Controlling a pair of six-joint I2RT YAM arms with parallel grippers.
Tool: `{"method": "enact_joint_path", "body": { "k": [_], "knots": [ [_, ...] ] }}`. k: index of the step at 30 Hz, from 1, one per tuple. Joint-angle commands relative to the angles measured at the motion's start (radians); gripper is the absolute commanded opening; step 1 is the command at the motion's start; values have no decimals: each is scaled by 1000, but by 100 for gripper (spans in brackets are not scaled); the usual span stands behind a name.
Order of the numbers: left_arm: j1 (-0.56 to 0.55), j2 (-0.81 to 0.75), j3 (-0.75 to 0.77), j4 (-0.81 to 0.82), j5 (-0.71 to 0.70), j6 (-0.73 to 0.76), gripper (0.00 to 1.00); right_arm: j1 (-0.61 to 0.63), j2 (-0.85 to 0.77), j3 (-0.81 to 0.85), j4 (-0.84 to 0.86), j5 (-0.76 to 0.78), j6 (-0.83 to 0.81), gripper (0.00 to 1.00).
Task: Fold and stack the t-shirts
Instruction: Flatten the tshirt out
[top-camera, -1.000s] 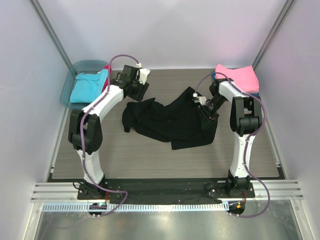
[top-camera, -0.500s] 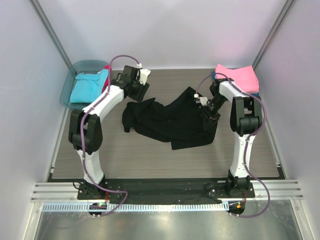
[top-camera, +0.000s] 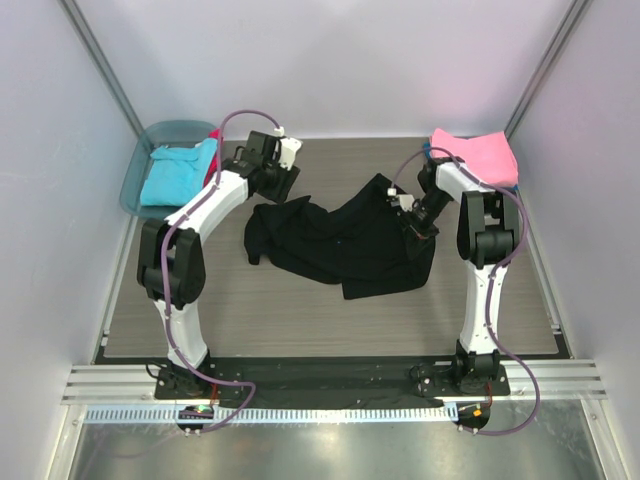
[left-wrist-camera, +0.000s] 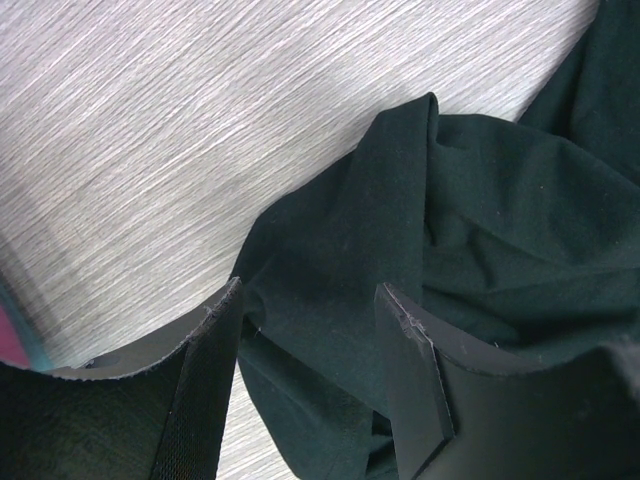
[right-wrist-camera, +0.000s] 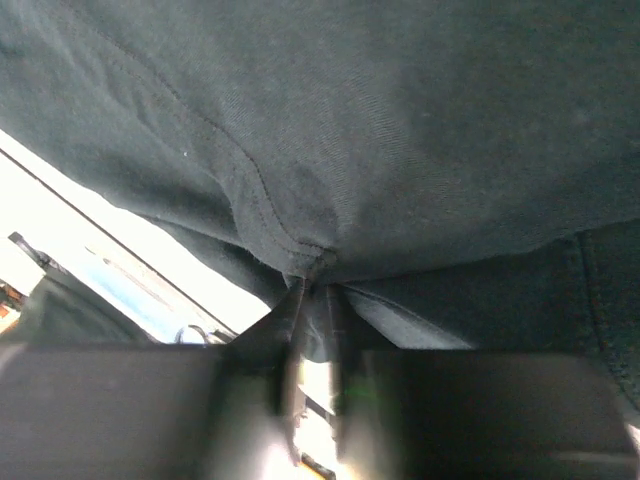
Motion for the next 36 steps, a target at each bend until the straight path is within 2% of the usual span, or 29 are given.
{"method": "enact_joint_path", "body": {
  "k": [1, 2, 5, 8, 9, 12, 14, 16, 19, 22, 27, 33, 36],
  "knots": [
    [-5, -29, 2, 25, -12, 12, 57, 6, -10, 45, -7, 9, 25, 6],
    [-6, -29, 2, 25, -12, 14, 57, 7, -21, 49, -5, 15, 23, 1],
    [-6, -35, 3, 20, -15, 18, 57, 15, -85, 115, -1, 57, 19, 1],
    [-6, -39, 6, 12, -24, 34, 57, 19, -133, 280, -34, 60, 0, 1],
    [-6, -46, 5, 11, -28, 43, 57, 19, -136, 396, -53, 48, -6, 1],
    [-6, -59, 2, 2, -31, 70, 57, 19, -113, 608, -97, 14, -9, 1],
    [-5, -66, -4, -21, -32, 92, 56, 19, -98, 688, -91, -18, -7, 1],
    [-6, -82, -23, -40, -31, 138, 56, 18, -101, 687, -23, -29, 18, 1],
    [-5, -104, -59, -48, -32, 210, 60, 16, -104, 652, 103, -17, 80, 1],
    [-6, -89, -93, -48, -77, 265, 65, 10, -66, 687, 175, 0, 140, 1],
    [-8, -34, -57, -35, -86, 282, 70, 10, -12, 767, 179, 8, 138, 1],
    [-25, 106, 101, -120, -51, 233, 72, 12, -30, 709, 174, 9, 135, 1],
    [-31, 122, 114, -132, -44, 219, 72, 12, -45, 692, 173, 14, 128, 1]
  ]
}}
